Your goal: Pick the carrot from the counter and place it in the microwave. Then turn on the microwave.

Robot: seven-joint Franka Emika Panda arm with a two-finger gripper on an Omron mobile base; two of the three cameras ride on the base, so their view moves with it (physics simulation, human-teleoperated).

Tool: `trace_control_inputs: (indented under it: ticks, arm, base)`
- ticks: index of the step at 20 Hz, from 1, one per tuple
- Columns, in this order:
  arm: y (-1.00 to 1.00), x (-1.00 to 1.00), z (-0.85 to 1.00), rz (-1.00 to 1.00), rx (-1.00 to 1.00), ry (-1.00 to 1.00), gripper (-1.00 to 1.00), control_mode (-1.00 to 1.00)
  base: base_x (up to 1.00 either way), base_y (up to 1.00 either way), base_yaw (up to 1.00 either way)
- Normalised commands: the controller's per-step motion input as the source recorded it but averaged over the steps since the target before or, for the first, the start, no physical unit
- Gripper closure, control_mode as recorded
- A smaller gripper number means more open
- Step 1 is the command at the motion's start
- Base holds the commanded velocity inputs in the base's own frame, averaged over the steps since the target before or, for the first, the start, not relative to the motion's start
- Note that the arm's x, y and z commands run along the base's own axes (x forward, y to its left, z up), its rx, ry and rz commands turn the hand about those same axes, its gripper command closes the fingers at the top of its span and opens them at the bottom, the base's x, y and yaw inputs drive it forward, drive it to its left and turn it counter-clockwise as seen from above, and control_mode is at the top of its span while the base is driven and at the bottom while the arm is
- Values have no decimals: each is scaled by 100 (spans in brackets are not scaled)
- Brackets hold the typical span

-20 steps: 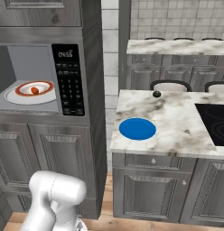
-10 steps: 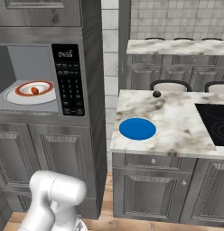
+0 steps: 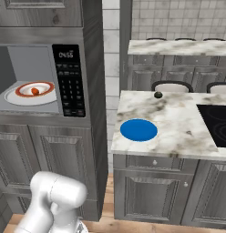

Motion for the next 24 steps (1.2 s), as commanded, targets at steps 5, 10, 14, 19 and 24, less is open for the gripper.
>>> trace_control_inputs:
  ticks: [5, 10, 14, 19, 24]
  arm:
    - [31, 24, -18, -6, 0, -2, 100, -100]
    - [28, 25, -17, -6, 1, -2, 100, -100]
    - [30, 27, -20, -6, 0, -2, 100, -100]
    - [31, 26, -21, -6, 0, -2, 100, -100]
    - [26, 26, -16, -6, 1, -3, 100, -100]
  base:
    - [0, 0, 0]
    - [0, 0, 0]
    - [0, 0, 0]
    - [0, 0, 0]
    - [0, 0, 0]
